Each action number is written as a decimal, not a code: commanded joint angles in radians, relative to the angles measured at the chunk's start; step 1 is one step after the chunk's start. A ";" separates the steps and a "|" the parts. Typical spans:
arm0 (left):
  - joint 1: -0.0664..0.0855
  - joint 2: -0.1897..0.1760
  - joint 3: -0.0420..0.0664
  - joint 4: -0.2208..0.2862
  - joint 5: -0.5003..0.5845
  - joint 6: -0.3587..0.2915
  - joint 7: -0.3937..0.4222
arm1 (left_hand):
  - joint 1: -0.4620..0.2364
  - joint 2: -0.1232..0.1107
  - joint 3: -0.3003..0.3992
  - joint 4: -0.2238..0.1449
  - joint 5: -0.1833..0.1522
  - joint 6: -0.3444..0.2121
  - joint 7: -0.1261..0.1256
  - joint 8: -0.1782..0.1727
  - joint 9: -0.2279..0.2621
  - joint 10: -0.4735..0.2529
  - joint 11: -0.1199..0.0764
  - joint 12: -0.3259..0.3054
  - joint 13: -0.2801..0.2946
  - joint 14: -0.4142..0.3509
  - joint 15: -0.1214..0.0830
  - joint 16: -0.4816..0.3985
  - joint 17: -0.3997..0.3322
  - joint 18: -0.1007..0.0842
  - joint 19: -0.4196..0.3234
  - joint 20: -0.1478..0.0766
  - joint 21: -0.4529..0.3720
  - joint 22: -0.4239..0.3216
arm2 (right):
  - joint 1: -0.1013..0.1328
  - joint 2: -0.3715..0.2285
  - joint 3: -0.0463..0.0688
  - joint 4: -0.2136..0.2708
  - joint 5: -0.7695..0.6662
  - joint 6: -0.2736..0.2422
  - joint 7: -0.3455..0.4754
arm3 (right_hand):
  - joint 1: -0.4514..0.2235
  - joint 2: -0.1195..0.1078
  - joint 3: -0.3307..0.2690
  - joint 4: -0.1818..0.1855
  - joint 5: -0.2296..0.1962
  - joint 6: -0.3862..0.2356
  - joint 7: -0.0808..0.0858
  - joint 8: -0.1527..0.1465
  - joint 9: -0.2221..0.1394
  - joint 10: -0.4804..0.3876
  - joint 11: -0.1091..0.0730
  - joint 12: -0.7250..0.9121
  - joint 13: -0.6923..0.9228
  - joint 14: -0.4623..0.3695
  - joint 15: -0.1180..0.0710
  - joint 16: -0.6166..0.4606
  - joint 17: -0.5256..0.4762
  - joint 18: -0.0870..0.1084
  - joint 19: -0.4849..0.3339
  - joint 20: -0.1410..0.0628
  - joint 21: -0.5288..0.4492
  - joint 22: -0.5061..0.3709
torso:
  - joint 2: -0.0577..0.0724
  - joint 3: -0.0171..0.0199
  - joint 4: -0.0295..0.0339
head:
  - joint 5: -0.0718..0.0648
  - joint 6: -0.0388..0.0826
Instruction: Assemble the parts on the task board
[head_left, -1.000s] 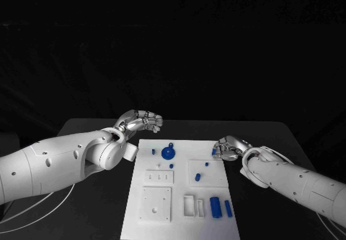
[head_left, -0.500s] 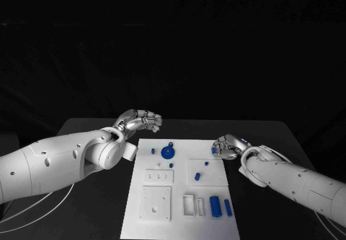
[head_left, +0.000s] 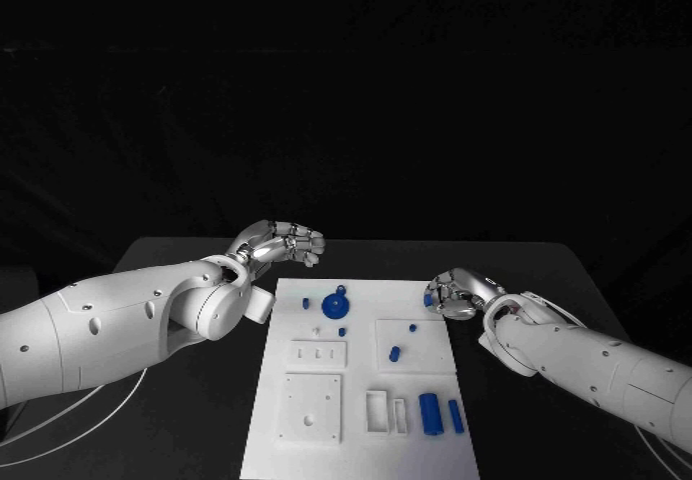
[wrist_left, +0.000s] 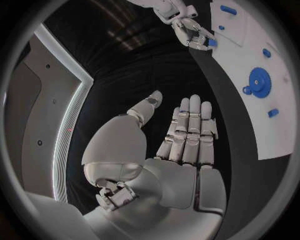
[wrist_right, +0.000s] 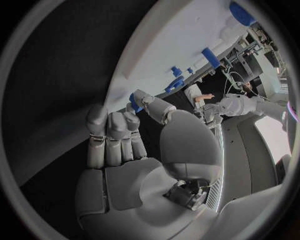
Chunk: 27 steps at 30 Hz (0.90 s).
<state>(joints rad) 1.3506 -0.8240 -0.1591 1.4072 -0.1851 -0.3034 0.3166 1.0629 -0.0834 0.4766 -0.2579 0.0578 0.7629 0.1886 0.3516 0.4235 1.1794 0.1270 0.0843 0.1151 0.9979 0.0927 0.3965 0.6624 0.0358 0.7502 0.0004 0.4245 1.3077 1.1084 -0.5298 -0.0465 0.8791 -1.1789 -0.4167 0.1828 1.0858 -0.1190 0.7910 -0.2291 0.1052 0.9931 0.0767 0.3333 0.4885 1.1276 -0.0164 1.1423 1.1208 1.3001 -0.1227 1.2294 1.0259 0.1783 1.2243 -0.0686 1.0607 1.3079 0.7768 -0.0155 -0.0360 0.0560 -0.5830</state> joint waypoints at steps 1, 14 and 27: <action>0.001 0.002 0.001 0.003 -0.056 0.032 -0.047 | -0.021 -0.006 -0.005 0.014 -0.007 0.019 -0.005 0.008 0.004 0.028 -0.010 0.013 0.009 0.028 -0.011 0.021 0.013 0.019 0.020 -0.012 0.015 0.022 | 0.016 -0.008 0.000 0.034 -0.040 -0.020 -0.033 | -0.013 -0.001 0.001 -0.004 0.008 0.037 0.013 0.013 0.033 0.006 -0.005 -0.001 0.000 0.004 -0.005 -0.002 0.001 0.083 0.011 -0.001 0.005 0.015 | -0.001 -0.0003 -0.0015 | 0.001 0.004; 0.001 0.023 0.001 -0.008 -0.154 0.088 -0.234 | -0.125 -0.004 -0.058 0.076 -0.008 0.143 -0.066 0.039 0.027 0.239 -0.111 0.145 0.139 0.167 -0.127 0.272 0.163 0.034 0.162 -0.105 0.190 0.027 | 0.084 -0.058 0.001 0.215 -0.196 0.069 -0.175 | -0.018 -0.003 -0.002 -0.012 0.018 0.044 0.010 0.015 0.039 0.014 -0.008 0.001 0.000 0.009 -0.008 0.001 0.004 0.083 0.020 -0.004 0.008 0.014 | -0.029 0.0012 -0.0184 | 0.007 0.015; 0.002 0.064 -0.004 0.045 -0.181 0.072 -0.387 | -0.161 -0.018 -0.054 0.092 -0.009 0.123 -0.066 -0.010 0.019 0.219 -0.116 0.226 0.262 0.158 -0.153 0.374 0.189 0.020 0.160 -0.147 0.280 0.021 | 0.113 -0.063 0.001 0.378 -0.293 0.088 -0.279 | -0.019 -0.004 -0.001 -0.014 0.018 0.047 0.009 0.016 0.041 0.017 -0.009 0.002 0.000 0.010 -0.009 0.003 0.005 0.083 0.023 -0.005 0.008 0.013 | -0.069 0.0031 -0.0263 | 0.029 0.010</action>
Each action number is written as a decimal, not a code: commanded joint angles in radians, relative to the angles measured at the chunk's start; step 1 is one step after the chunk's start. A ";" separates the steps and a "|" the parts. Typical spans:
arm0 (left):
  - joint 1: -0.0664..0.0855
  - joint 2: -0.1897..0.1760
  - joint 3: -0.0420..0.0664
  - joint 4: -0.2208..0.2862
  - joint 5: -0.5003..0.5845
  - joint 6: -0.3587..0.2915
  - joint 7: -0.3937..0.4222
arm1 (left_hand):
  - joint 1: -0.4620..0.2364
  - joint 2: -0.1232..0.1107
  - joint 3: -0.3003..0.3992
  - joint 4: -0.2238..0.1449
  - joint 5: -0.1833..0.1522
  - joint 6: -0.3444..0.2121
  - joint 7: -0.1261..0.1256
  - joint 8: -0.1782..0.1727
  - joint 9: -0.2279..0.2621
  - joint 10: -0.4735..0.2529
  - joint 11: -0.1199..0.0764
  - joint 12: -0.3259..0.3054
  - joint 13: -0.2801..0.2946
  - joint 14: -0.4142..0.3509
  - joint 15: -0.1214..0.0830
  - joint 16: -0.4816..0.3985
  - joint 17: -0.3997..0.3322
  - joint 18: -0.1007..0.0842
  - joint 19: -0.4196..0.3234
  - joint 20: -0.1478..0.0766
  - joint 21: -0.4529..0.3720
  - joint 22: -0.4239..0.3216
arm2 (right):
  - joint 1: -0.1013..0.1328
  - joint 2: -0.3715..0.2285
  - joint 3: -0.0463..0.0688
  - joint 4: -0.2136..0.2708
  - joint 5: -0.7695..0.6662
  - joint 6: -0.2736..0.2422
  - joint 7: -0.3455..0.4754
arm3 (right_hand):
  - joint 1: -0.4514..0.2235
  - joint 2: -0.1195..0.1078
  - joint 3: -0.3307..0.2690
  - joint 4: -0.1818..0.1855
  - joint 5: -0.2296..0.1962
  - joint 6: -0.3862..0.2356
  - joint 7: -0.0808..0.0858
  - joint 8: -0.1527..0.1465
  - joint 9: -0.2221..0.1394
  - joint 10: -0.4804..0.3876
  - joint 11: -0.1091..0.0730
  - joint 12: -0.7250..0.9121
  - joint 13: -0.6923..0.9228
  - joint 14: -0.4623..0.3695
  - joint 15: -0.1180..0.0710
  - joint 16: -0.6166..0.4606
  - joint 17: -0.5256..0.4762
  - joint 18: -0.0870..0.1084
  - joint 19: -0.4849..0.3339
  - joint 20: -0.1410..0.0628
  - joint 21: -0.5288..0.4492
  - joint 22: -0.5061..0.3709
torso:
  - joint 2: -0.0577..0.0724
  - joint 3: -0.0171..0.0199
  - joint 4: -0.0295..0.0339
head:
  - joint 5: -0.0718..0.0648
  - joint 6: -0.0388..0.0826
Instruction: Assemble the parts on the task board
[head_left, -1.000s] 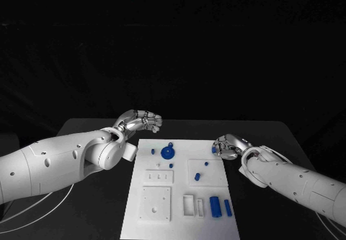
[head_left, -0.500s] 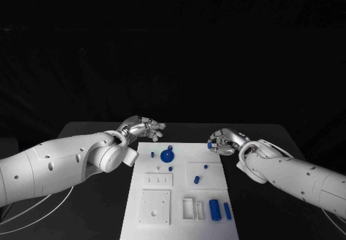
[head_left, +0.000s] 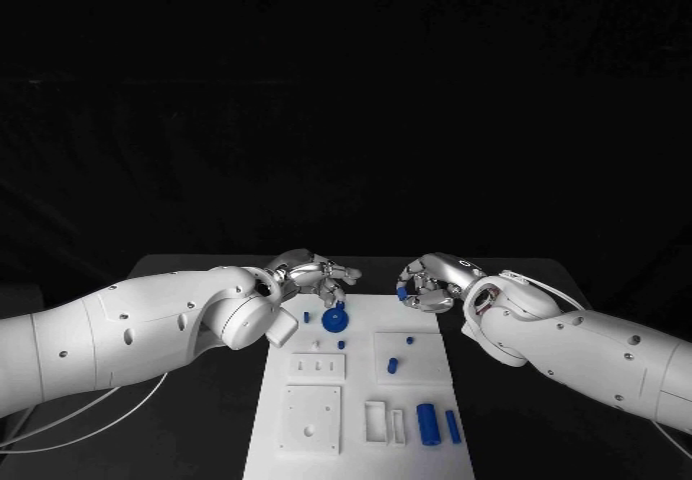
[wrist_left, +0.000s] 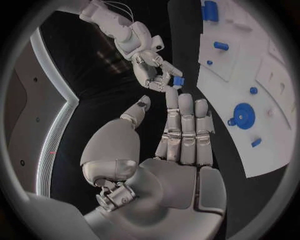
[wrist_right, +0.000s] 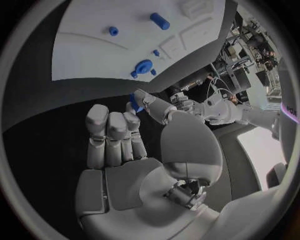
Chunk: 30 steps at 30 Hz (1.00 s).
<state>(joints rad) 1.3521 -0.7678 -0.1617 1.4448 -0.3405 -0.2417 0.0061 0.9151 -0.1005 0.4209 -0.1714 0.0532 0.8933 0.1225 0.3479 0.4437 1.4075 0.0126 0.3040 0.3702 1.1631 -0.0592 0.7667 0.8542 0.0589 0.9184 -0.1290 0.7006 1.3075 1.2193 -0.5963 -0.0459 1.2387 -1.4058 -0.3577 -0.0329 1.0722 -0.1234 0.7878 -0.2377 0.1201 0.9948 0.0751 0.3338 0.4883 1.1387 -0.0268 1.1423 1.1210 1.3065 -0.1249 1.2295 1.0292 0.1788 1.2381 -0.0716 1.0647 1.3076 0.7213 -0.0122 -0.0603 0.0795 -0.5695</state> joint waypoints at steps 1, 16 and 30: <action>0.001 0.011 -0.001 0.011 -0.026 0.008 -0.084 | -0.017 -0.003 0.001 0.008 -0.004 -0.008 0.001 -0.008 -0.002 -0.011 -0.001 0.009 0.010 -0.008 -0.001 0.006 -0.003 -0.003 -0.009 -0.019 0.006 0.021 | 0.003 0.006 0.000 0.026 -0.072 0.031 -0.069 | -0.005 0.001 0.002 -0.006 0.003 0.045 0.011 0.015 0.041 0.006 0.002 0.002 0.000 0.004 -0.006 0.003 0.002 0.083 0.009 -0.002 0.005 0.013 | -0.016 -0.0004 -0.0022 | 0.006 -0.003; 0.001 0.034 -0.003 0.016 -0.062 -0.001 -0.178 | -0.047 0.003 0.011 0.034 -0.004 0.009 0.002 -0.012 -0.001 -0.052 0.002 0.008 0.045 -0.035 0.007 0.007 -0.026 -0.014 -0.039 -0.020 0.010 0.015 | 0.005 0.025 0.000 0.095 -0.106 0.027 -0.109 | -0.006 -0.001 0.006 -0.006 0.004 0.047 0.010 0.015 0.042 0.008 0.001 0.001 0.000 0.005 -0.007 0.003 0.002 0.083 0.011 -0.001 0.004 0.012 | -0.022 -0.0021 -0.0051 | 0.017 -0.011; 0.000 0.039 -0.003 0.015 -0.119 -0.004 -0.239 | -0.091 0.015 0.002 0.056 -0.004 0.022 -0.002 -0.013 -0.001 -0.051 -0.002 0.008 0.062 -0.033 0.004 0.017 -0.036 -0.011 -0.041 -0.022 0.016 0.013 | 0.005 0.037 0.001 0.118 -0.110 0.029 -0.116 | -0.008 -0.003 0.011 -0.005 0.012 0.048 0.010 0.014 0.044 0.011 0.001 0.000 -0.001 0.006 -0.007 0.002 0.001 0.083 0.014 -0.001 0.004 0.011 | -0.021 -0.0019 -0.0063 | 0.015 -0.017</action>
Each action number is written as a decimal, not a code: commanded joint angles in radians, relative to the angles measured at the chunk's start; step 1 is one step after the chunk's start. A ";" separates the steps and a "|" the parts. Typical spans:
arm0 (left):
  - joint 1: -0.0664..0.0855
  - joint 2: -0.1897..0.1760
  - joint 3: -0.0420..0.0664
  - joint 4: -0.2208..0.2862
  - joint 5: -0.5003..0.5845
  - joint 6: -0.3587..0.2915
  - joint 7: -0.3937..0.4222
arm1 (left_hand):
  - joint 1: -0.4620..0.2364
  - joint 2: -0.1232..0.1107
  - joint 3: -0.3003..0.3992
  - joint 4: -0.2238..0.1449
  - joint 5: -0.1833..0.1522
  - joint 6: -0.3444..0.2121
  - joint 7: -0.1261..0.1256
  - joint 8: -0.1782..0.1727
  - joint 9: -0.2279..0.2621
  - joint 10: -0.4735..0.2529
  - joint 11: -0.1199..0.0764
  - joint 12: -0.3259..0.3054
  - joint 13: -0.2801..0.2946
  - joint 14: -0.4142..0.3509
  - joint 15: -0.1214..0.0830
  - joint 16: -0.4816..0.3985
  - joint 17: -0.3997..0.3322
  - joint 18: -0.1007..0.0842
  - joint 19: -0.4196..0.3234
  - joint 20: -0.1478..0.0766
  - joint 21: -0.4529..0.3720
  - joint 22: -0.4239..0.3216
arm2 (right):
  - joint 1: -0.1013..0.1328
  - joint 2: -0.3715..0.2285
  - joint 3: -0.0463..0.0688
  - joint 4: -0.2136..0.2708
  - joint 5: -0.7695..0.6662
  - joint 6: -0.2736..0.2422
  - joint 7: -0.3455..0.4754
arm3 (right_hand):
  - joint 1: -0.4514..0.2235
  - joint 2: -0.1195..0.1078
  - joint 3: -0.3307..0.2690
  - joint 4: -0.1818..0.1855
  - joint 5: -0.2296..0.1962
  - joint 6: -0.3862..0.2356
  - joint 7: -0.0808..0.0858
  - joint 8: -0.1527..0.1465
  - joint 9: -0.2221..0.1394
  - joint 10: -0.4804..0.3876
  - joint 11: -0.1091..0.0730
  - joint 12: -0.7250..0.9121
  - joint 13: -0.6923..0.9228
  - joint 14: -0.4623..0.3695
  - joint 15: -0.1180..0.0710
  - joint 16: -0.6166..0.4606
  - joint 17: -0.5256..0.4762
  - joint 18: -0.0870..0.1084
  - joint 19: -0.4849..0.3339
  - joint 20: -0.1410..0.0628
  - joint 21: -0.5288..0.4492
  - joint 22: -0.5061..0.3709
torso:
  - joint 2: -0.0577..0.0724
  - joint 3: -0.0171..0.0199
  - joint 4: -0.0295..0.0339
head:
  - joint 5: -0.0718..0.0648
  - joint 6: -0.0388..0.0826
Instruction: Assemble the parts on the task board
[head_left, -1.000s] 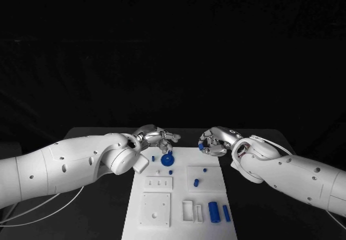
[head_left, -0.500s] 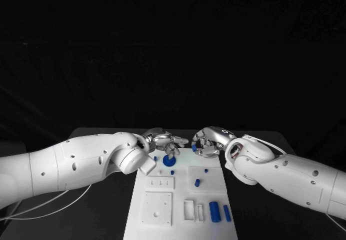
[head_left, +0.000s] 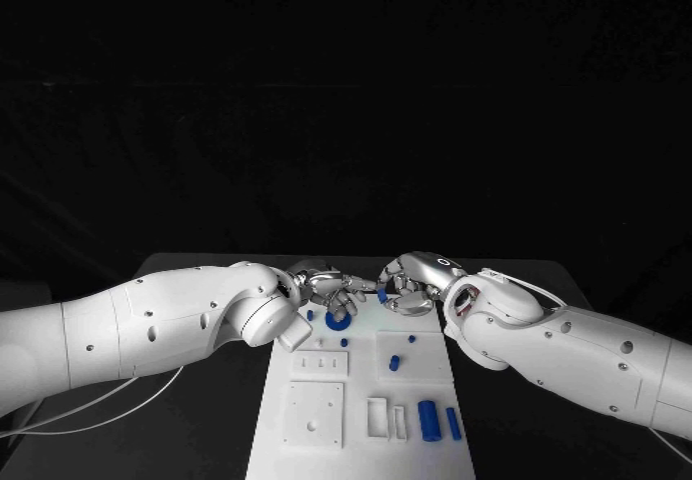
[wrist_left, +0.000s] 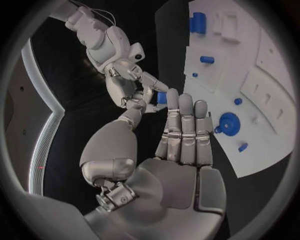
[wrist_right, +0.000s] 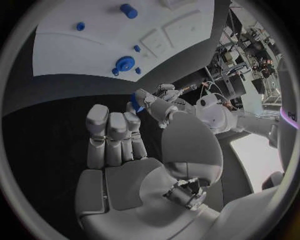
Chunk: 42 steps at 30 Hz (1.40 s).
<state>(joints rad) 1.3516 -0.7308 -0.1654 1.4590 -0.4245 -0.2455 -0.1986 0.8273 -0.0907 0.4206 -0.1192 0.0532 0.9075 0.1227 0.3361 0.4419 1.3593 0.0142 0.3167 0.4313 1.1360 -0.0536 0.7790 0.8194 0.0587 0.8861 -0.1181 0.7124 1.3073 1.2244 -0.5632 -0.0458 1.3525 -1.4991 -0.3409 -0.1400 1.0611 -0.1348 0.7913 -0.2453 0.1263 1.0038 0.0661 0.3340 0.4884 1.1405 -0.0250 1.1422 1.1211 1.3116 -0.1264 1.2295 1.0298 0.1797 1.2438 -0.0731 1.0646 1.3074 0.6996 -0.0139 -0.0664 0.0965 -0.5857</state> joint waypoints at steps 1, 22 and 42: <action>0.001 0.002 0.001 0.001 -0.037 -0.001 -0.037 | -0.003 0.006 0.002 0.003 -0.004 0.008 -0.002 -0.002 0.001 -0.003 -0.003 -0.005 0.002 -0.007 -0.001 0.005 -0.002 -0.011 -0.009 -0.033 0.004 0.013 | 0.000 0.006 0.001 0.005 -0.018 0.013 -0.009 | 0.003 0.008 0.008 0.002 0.007 0.039 0.019 0.014 0.044 0.010 -0.001 0.000 -0.002 0.001 -0.005 0.002 0.001 0.082 0.008 0.001 0.004 0.011 | 0.001 -0.0002 -0.0005 | -0.003 0.000; 0.001 0.014 0.000 -0.001 -0.046 0.028 -0.052 | -0.055 0.014 0.025 -0.043 0.166 0.033 -0.003 -0.010 -0.002 -0.017 -0.002 -0.023 0.031 -0.024 0.005 0.019 -0.039 -0.015 -0.027 -0.028 0.011 0.008 | 0.000 0.033 0.001 0.008 -0.023 0.024 -0.015 | 0.002 0.008 0.009 0.002 0.011 0.039 0.019 0.013 0.045 0.011 -0.001 0.000 -0.002 0.002 -0.005 0.002 0.001 0.082 0.010 0.001 0.004 0.011 | 0.000 -0.0017 0.0004 | -0.005 -0.004; 0.000 0.023 0.000 -0.006 -0.053 0.030 -0.046 | -0.076 0.065 0.040 -0.087 0.148 0.045 -0.005 -0.011 0.001 -0.016 -0.003 -0.034 0.041 -0.029 0.006 0.029 -0.056 -0.015 -0.032 -0.027 0.016 0.005 | -0.001 0.054 0.000 -0.001 -0.011 0.037 -0.013 | 0.000 0.008 0.010 0.002 0.014 0.039 0.019 0.013 0.046 0.011 -0.001 -0.001 -0.002 0.002 -0.005 0.001 0.000 0.082 0.010 0.001 0.003 0.010 | 0.002 -0.0015 0.0007 | -0.005 -0.006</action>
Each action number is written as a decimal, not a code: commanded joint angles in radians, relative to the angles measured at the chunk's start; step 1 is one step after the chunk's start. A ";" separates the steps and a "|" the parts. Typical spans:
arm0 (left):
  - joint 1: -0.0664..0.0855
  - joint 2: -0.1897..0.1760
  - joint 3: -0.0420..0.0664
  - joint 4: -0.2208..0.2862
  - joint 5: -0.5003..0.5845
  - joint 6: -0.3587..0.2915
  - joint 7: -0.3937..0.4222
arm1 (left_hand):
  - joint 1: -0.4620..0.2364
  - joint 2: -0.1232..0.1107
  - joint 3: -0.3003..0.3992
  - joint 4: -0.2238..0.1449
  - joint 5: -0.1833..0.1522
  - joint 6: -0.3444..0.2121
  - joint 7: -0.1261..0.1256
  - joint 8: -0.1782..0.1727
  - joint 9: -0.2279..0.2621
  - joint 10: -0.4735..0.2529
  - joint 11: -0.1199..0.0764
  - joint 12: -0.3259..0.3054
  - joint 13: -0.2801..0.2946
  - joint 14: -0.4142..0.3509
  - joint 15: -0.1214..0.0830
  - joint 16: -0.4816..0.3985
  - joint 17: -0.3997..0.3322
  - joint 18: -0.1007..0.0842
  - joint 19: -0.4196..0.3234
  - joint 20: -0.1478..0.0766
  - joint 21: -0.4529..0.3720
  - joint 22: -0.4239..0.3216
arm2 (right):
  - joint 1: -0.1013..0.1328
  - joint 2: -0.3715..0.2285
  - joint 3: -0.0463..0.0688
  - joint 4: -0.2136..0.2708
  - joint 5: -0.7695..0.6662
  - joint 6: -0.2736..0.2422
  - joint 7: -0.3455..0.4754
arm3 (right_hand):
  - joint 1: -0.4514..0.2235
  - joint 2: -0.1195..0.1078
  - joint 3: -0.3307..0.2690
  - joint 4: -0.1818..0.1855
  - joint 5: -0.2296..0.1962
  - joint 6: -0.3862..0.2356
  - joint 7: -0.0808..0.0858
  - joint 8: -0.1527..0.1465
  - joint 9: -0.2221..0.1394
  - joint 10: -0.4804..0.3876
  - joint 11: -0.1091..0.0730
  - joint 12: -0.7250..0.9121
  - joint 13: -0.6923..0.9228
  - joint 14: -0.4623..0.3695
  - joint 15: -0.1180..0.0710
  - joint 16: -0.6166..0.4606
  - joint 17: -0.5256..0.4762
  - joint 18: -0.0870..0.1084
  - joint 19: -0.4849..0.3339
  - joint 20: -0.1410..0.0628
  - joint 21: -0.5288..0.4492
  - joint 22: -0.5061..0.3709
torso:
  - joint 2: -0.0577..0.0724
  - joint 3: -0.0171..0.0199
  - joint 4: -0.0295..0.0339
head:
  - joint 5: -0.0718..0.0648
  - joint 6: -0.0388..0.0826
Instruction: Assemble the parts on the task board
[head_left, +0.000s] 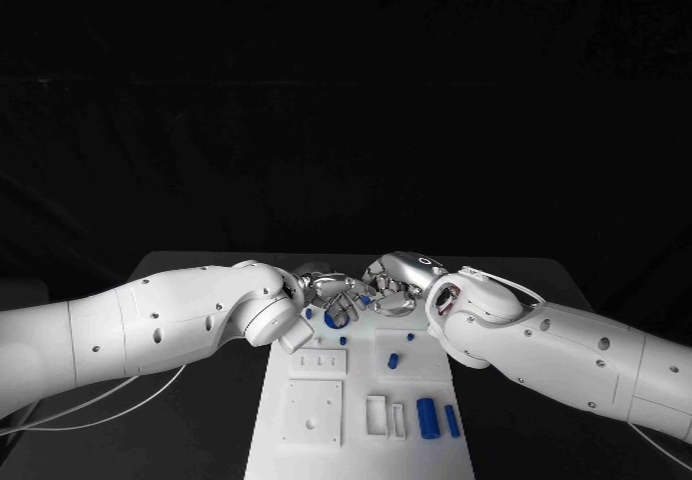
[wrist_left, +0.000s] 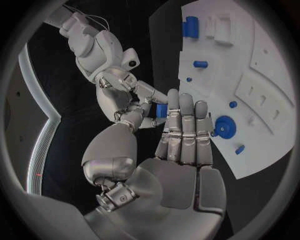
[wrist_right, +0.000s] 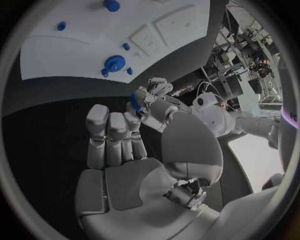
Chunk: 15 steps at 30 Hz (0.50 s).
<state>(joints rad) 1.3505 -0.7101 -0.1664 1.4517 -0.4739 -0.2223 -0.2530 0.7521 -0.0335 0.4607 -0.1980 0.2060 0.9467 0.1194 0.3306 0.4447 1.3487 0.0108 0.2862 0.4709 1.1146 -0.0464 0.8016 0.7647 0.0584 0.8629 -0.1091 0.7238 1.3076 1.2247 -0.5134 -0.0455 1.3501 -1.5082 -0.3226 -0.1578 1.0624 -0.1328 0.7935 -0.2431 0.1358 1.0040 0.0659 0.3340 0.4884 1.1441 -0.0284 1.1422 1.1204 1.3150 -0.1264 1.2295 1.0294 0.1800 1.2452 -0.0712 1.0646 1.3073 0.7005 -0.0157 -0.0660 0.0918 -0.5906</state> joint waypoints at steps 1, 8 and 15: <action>0.001 0.002 0.002 0.001 -0.004 0.007 0.009 | -0.001 0.009 0.000 -0.009 -0.005 0.006 -0.002 -0.006 -0.002 -0.006 0.000 -0.003 0.002 -0.008 -0.001 0.006 -0.001 -0.015 -0.009 -0.036 0.005 0.005 | -0.001 0.005 0.000 0.001 -0.002 0.020 0.005 | -0.001 0.006 0.007 0.000 0.005 0.039 0.019 0.013 0.046 0.008 0.002 -0.001 -0.001 -0.002 -0.005 0.001 0.001 0.082 0.009 -0.001 0.003 0.010 | 0.001 0.0002 0.0003 | 0.000 -0.001; 0.001 0.000 0.002 0.001 -0.004 0.007 0.008 | 0.000 0.019 0.005 -0.022 -0.007 0.005 -0.002 -0.008 -0.002 -0.004 0.000 -0.006 0.004 -0.009 -0.001 0.009 -0.005 -0.015 -0.009 -0.036 0.006 0.004 | -0.002 0.006 -0.001 0.006 -0.001 0.026 0.006 | -0.002 0.006 0.008 0.000 0.006 0.039 0.019 0.012 0.046 0.008 0.002 -0.001 -0.001 -0.002 -0.005 0.001 0.001 0.082 0.009 -0.001 0.003 0.010 | 0.001 0.0006 -0.0013 | 0.001 -0.003; 0.001 -0.001 0.002 -0.002 -0.003 0.007 0.006 | 0.004 0.031 0.011 -0.035 -0.008 0.007 -0.002 -0.008 -0.001 -0.003 0.000 -0.009 0.006 -0.009 -0.001 0.012 -0.008 -0.015 -0.009 -0.035 0.008 0.003 | -0.003 0.008 -0.001 0.007 0.000 0.028 0.007 | -0.002 0.007 0.008 0.000 0.007 0.039 0.019 0.012 0.046 0.008 0.002 -0.001 -0.001 -0.001 -0.005 0.001 0.001 0.082 0.009 -0.001 0.003 0.010 | 0.001 0.0009 -0.0006 | 0.001 -0.003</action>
<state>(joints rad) 1.3503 -0.7128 -0.1666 1.4482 -0.4754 -0.2224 -0.2565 0.7565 -0.0090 0.4723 -0.2289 0.2020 0.9467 0.1194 0.3247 0.4436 1.3487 0.0107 0.2817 0.4751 1.1147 -0.0463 0.8099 0.7572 0.0537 0.8607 -0.1113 0.7279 1.3075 1.2238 -0.5089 -0.0461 1.3533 -1.5076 -0.3146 -0.1583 1.0624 -0.1330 0.7943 -0.2423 0.1396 1.0041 0.0658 0.3340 0.4884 1.1441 -0.0283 1.1422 1.1206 1.3149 -0.1261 1.2295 1.0293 0.1802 1.2453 -0.0711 1.0646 1.3081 0.7011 -0.0151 -0.0667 0.0927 -0.5935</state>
